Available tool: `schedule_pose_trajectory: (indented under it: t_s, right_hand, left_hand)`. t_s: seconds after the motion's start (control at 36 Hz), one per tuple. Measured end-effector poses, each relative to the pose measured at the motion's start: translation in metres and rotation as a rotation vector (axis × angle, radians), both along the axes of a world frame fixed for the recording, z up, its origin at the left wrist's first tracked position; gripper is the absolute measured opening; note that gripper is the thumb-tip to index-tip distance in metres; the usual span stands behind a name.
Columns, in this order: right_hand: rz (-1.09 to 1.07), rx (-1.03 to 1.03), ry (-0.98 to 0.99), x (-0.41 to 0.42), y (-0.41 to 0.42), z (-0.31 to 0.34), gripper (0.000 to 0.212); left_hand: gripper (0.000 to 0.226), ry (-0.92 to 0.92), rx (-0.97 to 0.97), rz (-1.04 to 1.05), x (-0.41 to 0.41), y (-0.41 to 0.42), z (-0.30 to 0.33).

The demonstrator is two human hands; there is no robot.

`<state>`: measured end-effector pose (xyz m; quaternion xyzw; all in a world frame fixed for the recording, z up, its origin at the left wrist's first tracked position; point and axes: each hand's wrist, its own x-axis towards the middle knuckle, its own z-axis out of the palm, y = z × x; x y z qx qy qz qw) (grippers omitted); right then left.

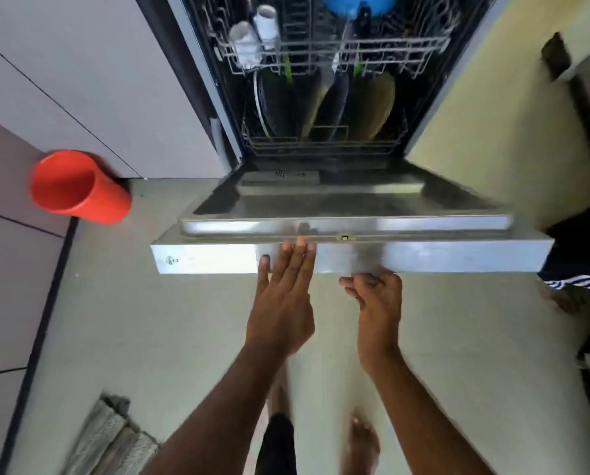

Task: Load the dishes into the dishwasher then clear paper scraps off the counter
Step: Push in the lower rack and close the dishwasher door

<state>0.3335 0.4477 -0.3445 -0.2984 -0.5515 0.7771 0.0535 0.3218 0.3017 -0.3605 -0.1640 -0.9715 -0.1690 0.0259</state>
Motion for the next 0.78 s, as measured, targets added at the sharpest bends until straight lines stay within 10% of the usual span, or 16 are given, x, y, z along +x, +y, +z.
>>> schedule_pose_trajectory:
  t_s: [0.31, 0.56, 0.78]
  right_hand:
    - [0.367, 0.837, 0.078, -0.154, 0.001, 0.102, 0.08]
    - [0.251, 1.516, 0.026, -0.304, 0.009, 0.171, 0.058]
    - [0.343, 1.844, 0.197, -0.387, 0.014, 0.161, 0.081]
  left_hand:
    - [0.087, 0.26, -0.145, -0.129, -0.188, -0.025, 0.119]
    - [0.103, 0.304, -0.322, -0.085, -0.332, -0.022, 0.164]
    - [0.1, 0.419, -0.423, -0.059, -0.39, -0.023, 0.157]
